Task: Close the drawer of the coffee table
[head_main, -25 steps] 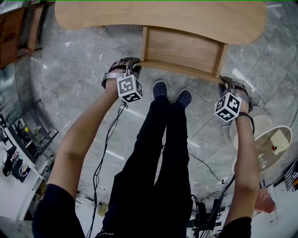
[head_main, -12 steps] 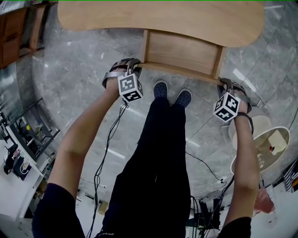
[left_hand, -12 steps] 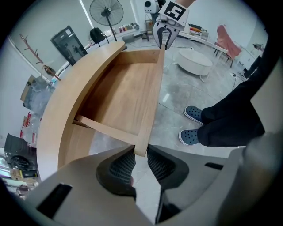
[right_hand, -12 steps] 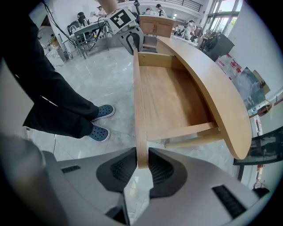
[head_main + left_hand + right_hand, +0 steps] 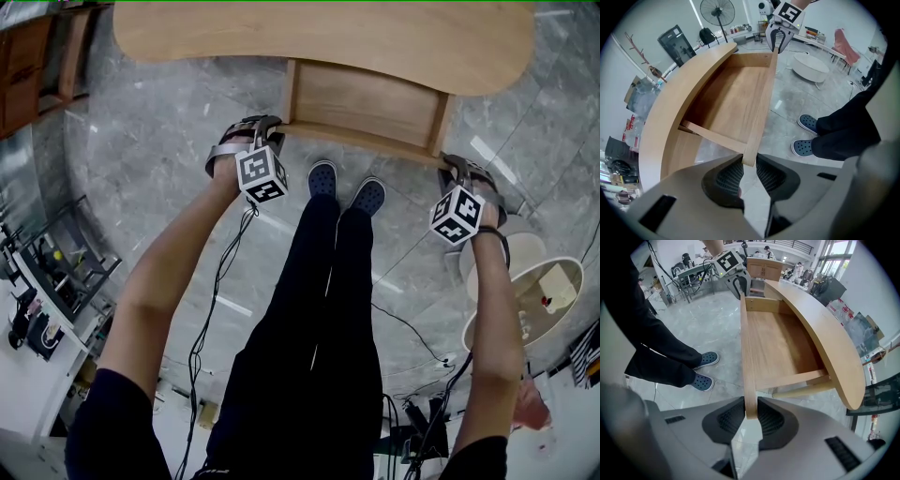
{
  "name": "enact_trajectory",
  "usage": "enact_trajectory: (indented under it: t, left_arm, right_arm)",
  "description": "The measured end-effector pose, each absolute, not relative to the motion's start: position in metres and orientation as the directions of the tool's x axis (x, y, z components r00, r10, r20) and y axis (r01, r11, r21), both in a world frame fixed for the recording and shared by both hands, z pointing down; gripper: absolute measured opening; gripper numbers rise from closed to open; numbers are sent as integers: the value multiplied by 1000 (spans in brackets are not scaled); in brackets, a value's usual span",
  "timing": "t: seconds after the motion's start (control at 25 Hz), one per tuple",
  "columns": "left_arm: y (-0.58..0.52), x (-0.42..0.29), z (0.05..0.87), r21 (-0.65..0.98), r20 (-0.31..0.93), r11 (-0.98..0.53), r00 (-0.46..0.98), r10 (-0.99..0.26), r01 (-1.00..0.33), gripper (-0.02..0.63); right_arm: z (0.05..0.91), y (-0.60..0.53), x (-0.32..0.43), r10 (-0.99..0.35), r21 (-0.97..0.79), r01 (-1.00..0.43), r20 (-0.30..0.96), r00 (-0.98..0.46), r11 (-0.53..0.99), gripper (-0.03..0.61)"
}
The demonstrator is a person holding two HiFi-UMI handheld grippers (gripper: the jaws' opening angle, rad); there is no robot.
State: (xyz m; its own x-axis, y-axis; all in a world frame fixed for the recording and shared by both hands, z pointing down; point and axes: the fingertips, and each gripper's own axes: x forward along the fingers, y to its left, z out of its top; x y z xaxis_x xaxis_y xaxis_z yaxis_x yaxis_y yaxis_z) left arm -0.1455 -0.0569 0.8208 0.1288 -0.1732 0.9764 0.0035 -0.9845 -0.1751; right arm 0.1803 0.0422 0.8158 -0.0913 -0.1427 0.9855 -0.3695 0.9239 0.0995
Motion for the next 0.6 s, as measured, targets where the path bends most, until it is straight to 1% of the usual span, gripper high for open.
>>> enact_trajectory:
  t: [0.44,0.6]
  left_arm:
    - [-67,-146,822,-186,975,-982,115,-187,-23,100]
    - [-69,-146,822,-186,976,-983,116,-186,-14,100]
  right_arm:
    - [816,36,179,-143,97,-363,984,-103,927,88]
    - [817,34,180,-147,101,-360,984,-102,927,87]
